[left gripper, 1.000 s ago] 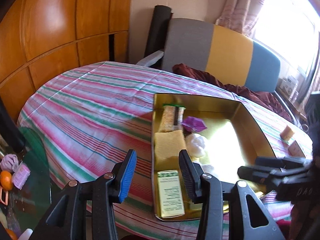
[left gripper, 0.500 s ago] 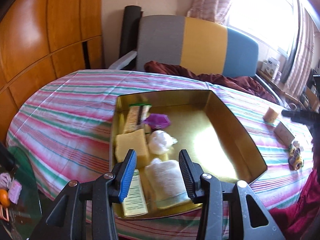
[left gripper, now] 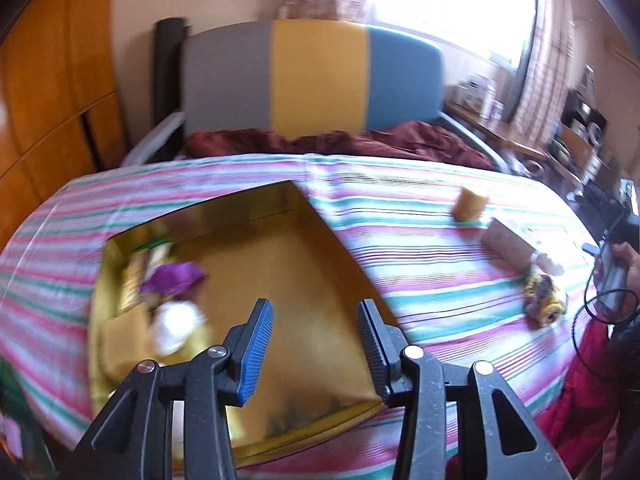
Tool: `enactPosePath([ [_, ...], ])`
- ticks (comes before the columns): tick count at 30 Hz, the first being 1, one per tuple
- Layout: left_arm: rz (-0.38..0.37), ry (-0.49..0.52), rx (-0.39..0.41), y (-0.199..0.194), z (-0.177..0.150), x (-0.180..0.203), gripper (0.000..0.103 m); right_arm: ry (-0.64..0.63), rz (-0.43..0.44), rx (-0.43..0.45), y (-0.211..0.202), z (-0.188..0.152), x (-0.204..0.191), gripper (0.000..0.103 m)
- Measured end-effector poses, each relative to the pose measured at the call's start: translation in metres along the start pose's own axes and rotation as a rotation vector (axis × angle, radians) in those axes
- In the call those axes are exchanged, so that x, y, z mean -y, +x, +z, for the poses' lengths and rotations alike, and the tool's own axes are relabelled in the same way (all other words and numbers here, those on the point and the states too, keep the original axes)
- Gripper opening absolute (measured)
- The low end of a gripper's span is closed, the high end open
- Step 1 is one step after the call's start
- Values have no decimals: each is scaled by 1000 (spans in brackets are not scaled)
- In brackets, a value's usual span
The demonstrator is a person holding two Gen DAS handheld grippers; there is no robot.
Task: Organize objects
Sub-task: 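Grasp the loose yellow sponge with the left gripper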
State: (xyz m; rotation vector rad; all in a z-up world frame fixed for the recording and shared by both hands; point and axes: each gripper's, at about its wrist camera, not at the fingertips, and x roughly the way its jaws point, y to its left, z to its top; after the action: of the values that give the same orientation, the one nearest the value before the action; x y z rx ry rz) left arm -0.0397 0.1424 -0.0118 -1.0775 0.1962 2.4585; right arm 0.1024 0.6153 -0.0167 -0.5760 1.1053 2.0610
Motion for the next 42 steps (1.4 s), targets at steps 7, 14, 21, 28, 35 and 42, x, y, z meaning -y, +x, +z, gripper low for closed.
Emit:
enactPosePath([
  [7,-94,119,-40,26,24,66,44,142,97,-36,0,0,18,103],
  [14,-159,125,-110,62,56,106,44,144,133,-113,12,-8,13,103],
  [21,-174,163,-150,97,80,133,55,94,180,-181,21,-14,2,103],
  [28,-181,233,-154,140,111,161,72,34,234,-228,24,-22,-12,103],
  [35,-225,396,-93,173,140,197,81,8,279,-266,27,-27,-20,103],
  [42,-282,469,-124,209,163,232,82,-3,309,-301,31,-30,-24,103],
])
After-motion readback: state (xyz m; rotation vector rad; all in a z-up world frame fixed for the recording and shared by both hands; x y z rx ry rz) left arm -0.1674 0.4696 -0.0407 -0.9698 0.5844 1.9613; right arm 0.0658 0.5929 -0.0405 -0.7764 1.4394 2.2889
